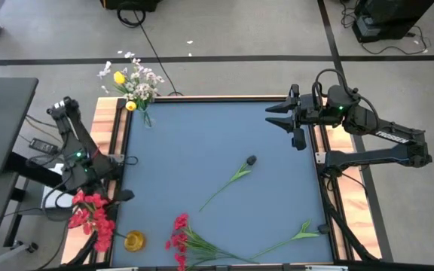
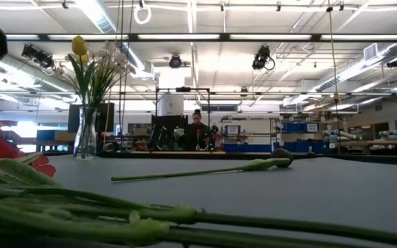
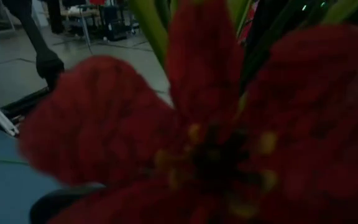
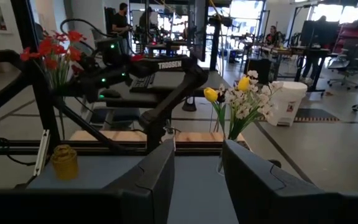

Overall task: Sort flowers into vase by color
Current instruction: Put the top red flowers into the yellow vase

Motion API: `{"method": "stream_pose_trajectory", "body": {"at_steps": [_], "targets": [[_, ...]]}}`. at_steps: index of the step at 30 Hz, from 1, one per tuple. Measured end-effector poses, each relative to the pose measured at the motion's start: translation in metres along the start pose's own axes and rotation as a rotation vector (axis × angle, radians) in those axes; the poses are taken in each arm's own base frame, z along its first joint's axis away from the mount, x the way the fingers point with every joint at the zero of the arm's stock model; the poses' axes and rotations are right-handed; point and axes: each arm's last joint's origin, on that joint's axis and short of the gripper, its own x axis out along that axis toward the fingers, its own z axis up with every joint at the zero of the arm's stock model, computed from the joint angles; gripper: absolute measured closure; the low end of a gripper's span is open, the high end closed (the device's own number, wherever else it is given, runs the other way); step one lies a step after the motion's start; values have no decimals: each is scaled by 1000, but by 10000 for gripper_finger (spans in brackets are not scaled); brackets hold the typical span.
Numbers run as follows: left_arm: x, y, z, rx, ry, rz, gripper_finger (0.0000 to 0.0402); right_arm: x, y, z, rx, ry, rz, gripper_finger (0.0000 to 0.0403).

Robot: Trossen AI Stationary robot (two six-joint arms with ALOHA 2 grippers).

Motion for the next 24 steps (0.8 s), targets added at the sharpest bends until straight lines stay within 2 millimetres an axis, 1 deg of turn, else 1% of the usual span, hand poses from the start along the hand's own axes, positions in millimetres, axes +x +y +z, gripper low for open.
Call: {"method": "stream_pose_trajectory", "body": {"at_steps": [5, 11, 15, 18, 21, 24], "targets": [[6, 0, -1, 18, 8, 55, 391, 0, 0, 0, 0, 0, 0, 259], [14, -1, -5, -11, 42, 47, 391, 0, 0, 0, 0, 0, 0, 259], [17, -6, -17, -73, 81, 44, 391, 0, 0, 0, 0, 0, 0, 259], [19, -9, -24, -96, 64, 54, 389, 0, 0, 0, 0, 0, 0, 259], [21, -11, -31, -124, 39, 55, 367, 0, 0, 0, 0, -1, 0, 259], [24, -12, -47, -136, 47, 54, 329, 0, 0, 0, -1, -5, 0, 259]]}}
